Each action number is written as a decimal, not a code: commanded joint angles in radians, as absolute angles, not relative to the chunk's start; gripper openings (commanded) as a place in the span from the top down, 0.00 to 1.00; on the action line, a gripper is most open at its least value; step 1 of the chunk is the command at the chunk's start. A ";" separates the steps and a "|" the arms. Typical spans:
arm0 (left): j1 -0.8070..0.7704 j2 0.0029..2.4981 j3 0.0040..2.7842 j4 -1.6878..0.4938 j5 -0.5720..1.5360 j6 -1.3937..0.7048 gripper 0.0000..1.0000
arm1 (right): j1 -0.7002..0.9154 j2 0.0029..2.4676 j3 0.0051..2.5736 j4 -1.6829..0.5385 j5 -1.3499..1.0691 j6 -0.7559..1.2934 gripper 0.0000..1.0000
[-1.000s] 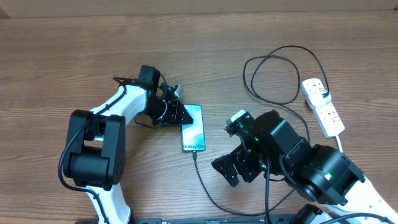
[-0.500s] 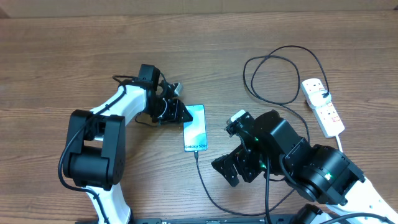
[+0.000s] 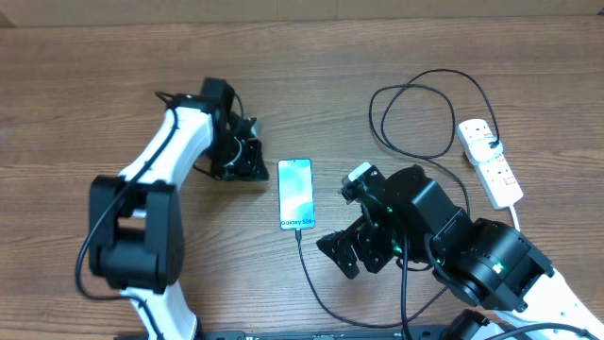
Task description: Plug charger to phone and switch on socket
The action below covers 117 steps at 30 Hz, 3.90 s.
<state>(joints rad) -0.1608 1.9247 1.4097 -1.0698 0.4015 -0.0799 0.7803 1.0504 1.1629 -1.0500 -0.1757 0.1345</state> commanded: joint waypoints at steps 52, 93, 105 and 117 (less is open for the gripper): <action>-0.648 0.888 1.238 -1.279 -0.392 -0.557 0.00 | -0.199 1.336 1.192 -1.093 0.148 0.679 0.96; -0.318 0.737 1.238 -1.280 -0.392 -0.557 0.00 | -0.428 1.877 1.515 -1.243 -0.040 0.361 0.96; -0.250 0.459 1.238 -1.283 -0.392 -0.557 0.00 | -0.428 1.990 1.567 -1.217 -0.073 0.335 0.96; -0.170 0.312 1.238 -1.287 -0.392 -0.557 0.00 | -0.428 2.041 1.579 -1.169 -0.133 0.332 0.96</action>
